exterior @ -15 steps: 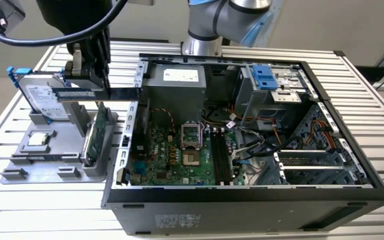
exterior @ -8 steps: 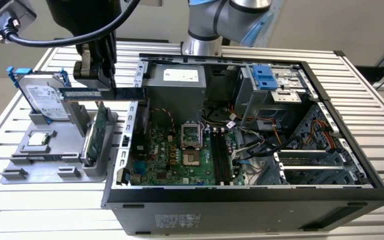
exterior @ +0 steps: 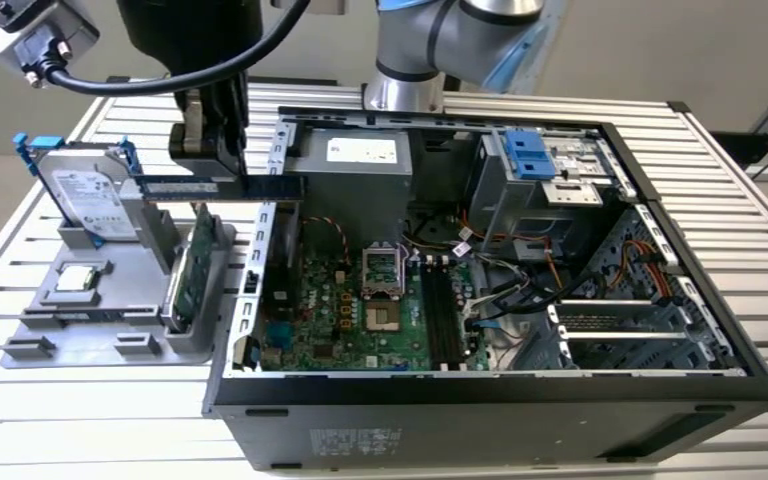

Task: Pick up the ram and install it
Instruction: 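Pick up the ram and move it above insertion slot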

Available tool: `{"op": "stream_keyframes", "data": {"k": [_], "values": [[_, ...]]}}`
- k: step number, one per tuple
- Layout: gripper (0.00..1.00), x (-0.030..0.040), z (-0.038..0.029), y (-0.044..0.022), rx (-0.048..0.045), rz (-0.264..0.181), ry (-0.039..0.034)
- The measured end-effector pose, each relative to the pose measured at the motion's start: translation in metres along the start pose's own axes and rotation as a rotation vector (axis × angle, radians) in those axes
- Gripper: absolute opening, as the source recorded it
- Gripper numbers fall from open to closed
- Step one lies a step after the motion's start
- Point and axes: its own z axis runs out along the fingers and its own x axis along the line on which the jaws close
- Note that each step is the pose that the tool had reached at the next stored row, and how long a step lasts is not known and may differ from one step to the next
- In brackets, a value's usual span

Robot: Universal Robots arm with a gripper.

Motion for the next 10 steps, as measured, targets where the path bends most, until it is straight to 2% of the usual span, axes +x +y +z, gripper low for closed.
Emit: {"op": "stream_keyframes", "data": {"k": [10], "values": [[0.00,0.0014,0.0014,0.0182,0.0001,0.000,0.0000]]}}
